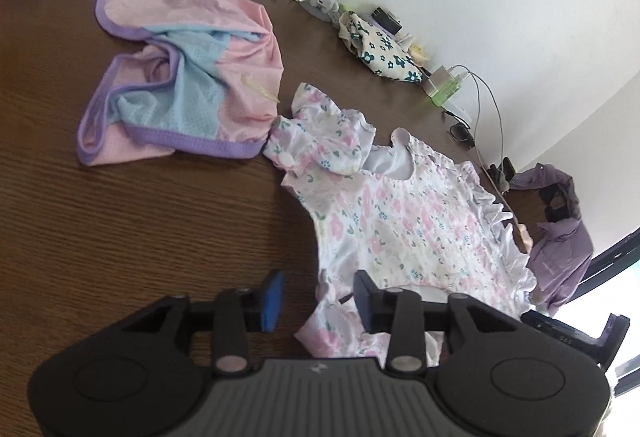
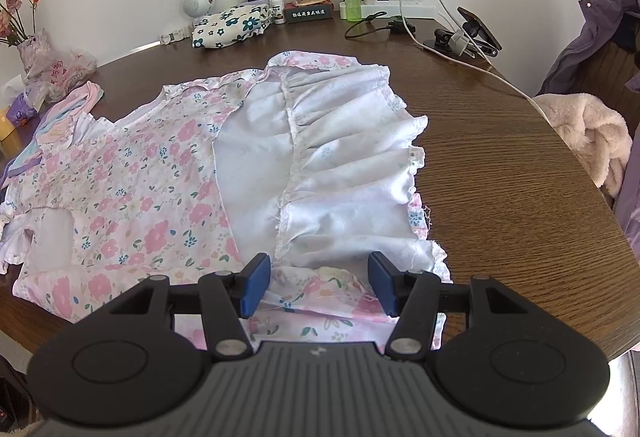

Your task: Fold clothes

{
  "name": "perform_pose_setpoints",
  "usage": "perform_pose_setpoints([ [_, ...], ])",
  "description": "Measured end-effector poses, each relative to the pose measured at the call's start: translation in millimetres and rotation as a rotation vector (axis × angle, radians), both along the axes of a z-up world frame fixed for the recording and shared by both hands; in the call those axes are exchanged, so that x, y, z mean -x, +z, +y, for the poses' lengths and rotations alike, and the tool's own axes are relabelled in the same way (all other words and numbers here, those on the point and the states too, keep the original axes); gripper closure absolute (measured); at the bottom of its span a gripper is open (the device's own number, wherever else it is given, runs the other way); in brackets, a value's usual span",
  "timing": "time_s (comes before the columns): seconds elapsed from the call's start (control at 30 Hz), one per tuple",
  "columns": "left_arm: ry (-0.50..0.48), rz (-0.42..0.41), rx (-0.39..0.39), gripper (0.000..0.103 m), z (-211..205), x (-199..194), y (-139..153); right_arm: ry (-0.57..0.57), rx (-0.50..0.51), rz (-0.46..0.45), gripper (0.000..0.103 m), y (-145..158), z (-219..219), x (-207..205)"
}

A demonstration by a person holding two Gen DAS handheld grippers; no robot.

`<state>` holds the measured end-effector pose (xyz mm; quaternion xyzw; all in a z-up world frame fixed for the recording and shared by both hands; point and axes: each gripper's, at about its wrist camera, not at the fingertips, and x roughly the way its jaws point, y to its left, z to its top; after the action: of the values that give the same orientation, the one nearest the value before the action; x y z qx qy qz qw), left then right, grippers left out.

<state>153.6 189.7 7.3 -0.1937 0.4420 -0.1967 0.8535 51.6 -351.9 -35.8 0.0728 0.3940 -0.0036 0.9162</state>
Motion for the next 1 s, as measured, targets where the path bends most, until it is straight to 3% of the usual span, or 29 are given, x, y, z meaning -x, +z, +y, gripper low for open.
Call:
perform_pose_setpoints([
  [0.13,0.059,-0.117,-0.123,0.065,-4,17,20,-0.014,-0.009,-0.010,0.048,5,-2,2],
  [0.27,-0.007,-0.207,-0.250,0.065,-42,38,24,-0.021,0.013,-0.034,0.048,11,-1,9],
  [0.5,-0.018,-0.231,-0.467,0.061,-83,42,14,-0.034,0.010,-0.015,0.048,8,-2,13],
  [0.57,-0.039,-0.195,-0.447,0.060,-81,33,13,-0.038,0.010,-0.019,0.048,9,-2,16],
  [0.73,-0.085,-0.070,-0.306,0.063,-66,6,2,-0.049,-0.002,-0.021,0.048,7,-4,17],
  [0.77,-0.088,-0.045,-0.277,0.072,-63,1,-1,-0.049,-0.003,-0.020,0.048,7,-4,17],
  [0.8,-0.099,-0.033,-0.228,0.092,-58,-2,-2,-0.050,-0.003,-0.020,0.048,7,-3,18],
  [0.87,-0.110,-0.022,-0.137,0.096,-50,-5,-1,-0.050,-0.002,-0.018,0.048,6,-3,18],
  [1.0,-0.104,-0.026,-0.093,0.096,-40,-7,4,-0.065,-0.005,-0.010,0.048,5,-4,18],
])
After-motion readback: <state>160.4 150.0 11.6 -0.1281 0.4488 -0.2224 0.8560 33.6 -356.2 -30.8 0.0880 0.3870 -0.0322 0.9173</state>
